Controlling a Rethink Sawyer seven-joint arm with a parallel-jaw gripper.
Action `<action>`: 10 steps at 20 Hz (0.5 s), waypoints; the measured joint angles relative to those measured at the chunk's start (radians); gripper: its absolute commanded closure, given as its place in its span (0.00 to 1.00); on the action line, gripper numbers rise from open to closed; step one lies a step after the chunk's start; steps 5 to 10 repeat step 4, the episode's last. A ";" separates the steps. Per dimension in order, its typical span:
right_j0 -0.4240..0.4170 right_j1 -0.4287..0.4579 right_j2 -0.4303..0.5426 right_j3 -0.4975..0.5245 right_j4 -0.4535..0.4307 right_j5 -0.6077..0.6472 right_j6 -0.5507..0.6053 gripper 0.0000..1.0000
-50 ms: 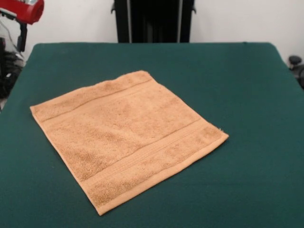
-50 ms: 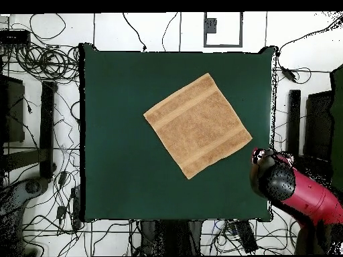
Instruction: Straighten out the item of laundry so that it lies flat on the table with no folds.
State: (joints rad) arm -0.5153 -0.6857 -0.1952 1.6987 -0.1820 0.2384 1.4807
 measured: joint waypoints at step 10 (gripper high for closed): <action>0.000 0.002 -0.011 0.023 0.015 -0.031 0.000 0.00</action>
